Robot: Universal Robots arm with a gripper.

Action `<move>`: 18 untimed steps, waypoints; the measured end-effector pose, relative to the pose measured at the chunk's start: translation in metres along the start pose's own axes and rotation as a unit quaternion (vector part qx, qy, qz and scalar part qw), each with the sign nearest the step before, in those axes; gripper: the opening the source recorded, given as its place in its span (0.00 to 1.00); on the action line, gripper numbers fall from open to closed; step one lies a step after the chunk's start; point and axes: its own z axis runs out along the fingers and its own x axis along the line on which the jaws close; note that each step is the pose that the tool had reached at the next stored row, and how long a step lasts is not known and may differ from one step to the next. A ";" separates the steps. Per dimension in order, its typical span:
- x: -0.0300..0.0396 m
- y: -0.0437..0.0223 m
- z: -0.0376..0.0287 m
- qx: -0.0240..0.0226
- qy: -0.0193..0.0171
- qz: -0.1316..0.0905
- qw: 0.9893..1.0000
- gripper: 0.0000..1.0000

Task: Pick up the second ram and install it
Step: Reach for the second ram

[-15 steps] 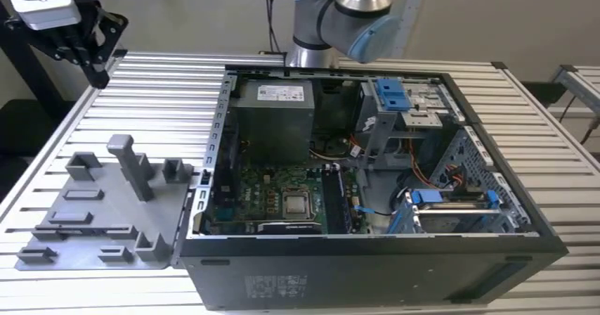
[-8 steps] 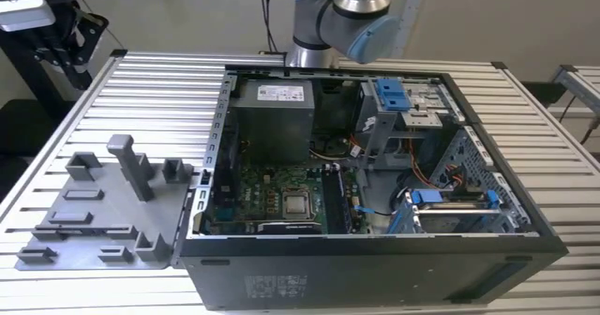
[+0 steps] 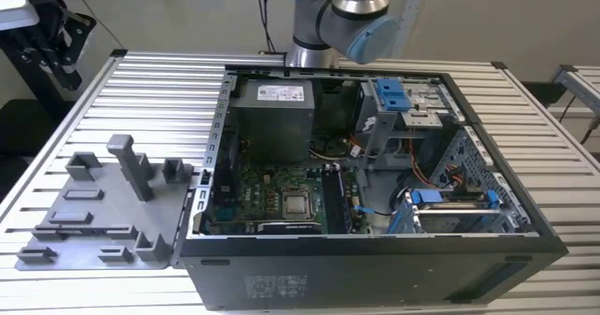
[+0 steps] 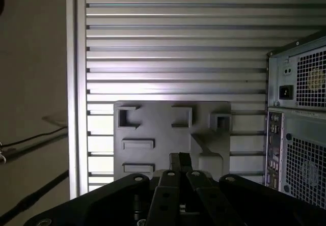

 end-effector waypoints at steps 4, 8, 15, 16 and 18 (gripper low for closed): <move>-0.0007 -0.0012 -0.0001 0.000 0.000 0.000 1.000 0.11; -0.0012 -0.0083 -0.0004 0.000 0.000 0.000 1.000 0.11; -0.0016 -0.0246 -0.0012 0.000 0.000 0.000 1.000 0.11; -0.0017 -0.0270 -0.0013 0.000 0.000 0.000 1.000 0.11; -0.0018 -0.0322 -0.0016 0.000 0.000 0.000 1.000 0.11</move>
